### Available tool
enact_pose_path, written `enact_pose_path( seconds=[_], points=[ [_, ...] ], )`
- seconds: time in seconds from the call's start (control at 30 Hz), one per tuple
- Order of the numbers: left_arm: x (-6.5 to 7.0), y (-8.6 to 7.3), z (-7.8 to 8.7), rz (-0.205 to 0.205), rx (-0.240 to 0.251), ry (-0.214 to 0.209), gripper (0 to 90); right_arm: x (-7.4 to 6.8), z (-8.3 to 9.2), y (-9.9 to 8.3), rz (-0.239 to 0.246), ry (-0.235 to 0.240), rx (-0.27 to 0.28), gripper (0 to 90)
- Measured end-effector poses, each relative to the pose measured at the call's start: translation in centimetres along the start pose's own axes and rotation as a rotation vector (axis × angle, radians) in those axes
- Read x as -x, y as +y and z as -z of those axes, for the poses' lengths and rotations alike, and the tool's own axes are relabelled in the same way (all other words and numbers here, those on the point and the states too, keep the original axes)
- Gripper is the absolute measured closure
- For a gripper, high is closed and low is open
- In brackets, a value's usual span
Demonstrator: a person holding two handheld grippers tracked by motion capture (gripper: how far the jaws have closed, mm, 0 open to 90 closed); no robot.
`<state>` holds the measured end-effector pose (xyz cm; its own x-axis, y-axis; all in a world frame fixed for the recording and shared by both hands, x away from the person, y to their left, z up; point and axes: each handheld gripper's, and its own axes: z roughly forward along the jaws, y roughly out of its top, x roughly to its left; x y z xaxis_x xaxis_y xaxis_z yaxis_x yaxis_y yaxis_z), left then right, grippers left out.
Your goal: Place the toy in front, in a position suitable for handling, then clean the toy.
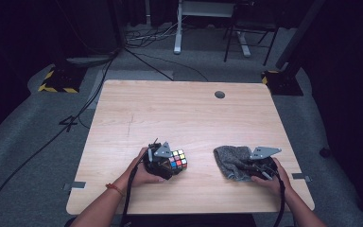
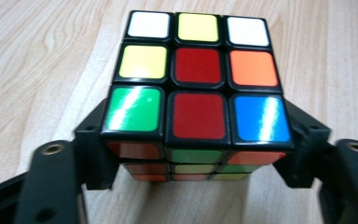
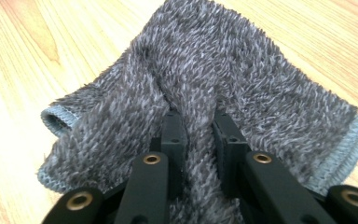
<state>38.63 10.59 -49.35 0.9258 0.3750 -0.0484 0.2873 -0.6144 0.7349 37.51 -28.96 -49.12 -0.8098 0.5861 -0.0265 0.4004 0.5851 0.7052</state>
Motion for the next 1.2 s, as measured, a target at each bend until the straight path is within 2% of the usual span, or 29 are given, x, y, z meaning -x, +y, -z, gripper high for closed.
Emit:
enact_pose_path(
  seconds=[0.23, 0.33, 0.37, 0.47, 0.5, 0.73, 0.87, 1.03, 1.2],
  points=[
    [0.0, 0.1, 0.1, -0.010, -0.016, -0.015, 33.3, 0.0, 0.1, 0.0, 0.006, -0.007, 0.012, 80.5],
    [0.1, 0.4, 0.2, -0.032, -0.031, 0.001, 33.4, 0.1, 0.5, 0.1, 0.006, -0.018, 0.027, 80.9],
    [0.2, 0.5, 0.2, -0.051, -0.036, 0.008, 33.4, 0.1, 0.6, 0.1, 0.005, -0.019, 0.033, 80.9],
    [0.3, 0.6, 0.2, -0.056, -0.041, 0.004, 33.4, 0.2, 0.9, 0.2, 0.002, -0.024, 0.058, 80.9],
    [0.4, 0.7, 0.3, -0.068, -0.040, 0.011, 33.4, 0.2, 1.0, 0.3, 0.003, -0.023, 0.063, 80.9],
    [0.3, 1.4, 0.7, -0.055, -0.009, 0.007, 33.4, 0.4, 2.1, 1.4, -0.005, -0.029, 0.129, 80.9],
    [0.2, 2.0, 0.8, -0.063, -0.001, 0.002, 33.4, 0.2, 2.4, 2.0, 0.013, -0.023, 0.144, 80.9],
    [0.6, 3.7, 0.6, -0.109, -0.014, 0.015, 33.5, -0.8, 3.1, 5.1, 0.077, 0.008, 0.192, 80.8],
    [1.3, 4.7, 0.0, -0.145, -0.042, 0.018, 33.5, -2.5, 2.4, 8.4, 0.145, 0.061, 0.210, 80.8]
  ],
)
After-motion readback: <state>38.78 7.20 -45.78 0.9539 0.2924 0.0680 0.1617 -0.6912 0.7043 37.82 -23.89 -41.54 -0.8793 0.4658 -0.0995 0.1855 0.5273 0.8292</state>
